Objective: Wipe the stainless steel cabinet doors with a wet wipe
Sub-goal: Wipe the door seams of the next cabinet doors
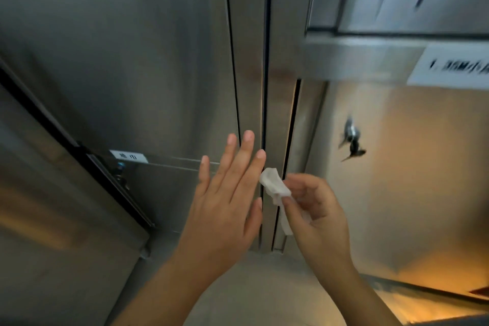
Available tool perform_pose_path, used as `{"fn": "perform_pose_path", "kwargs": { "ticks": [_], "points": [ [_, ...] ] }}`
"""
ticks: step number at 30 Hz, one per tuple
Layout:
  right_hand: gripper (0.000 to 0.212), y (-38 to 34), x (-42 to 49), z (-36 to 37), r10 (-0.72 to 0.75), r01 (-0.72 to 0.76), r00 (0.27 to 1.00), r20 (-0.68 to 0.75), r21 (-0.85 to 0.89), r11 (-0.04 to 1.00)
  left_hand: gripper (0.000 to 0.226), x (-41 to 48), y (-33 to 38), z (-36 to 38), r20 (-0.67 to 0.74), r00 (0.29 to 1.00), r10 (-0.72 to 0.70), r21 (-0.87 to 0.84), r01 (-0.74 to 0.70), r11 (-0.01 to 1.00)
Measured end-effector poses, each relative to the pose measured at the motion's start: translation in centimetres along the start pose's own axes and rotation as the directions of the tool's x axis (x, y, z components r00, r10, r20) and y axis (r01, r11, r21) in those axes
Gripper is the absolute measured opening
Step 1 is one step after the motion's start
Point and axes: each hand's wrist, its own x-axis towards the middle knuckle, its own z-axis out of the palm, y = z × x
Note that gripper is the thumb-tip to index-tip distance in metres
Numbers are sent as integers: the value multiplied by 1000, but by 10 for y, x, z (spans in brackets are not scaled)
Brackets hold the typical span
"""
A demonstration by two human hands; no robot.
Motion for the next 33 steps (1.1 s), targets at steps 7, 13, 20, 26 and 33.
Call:
{"fn": "perform_pose_path", "kwargs": {
  "ticks": [7, 13, 20, 26, 33],
  "points": [
    [46, -131, 43, -16, -22, 33, 989, 147, -74, 997, 61, 52, 44, -109, -18, 999, -29, -29, 29, 999],
    [43, -223, 65, -39, 75, -90, 965, 252, 49, 995, 61, 82, 71, -182, -35, 995, -96, -12, 96, 995],
    [37, -292, 80, -53, 151, -169, 935, 322, 31, 985, 60, 80, 88, -241, -27, 976, -216, 42, 217, 975],
    [26, -313, 87, -43, 267, -280, 899, 348, -13, 960, 65, 57, 74, -267, -47, 926, -375, 23, 377, 926],
    [28, -329, 86, 7, 246, -260, 904, 349, -6, 965, 57, 34, 31, -302, -38, 895, -444, 102, 445, 889]
  ]
}}
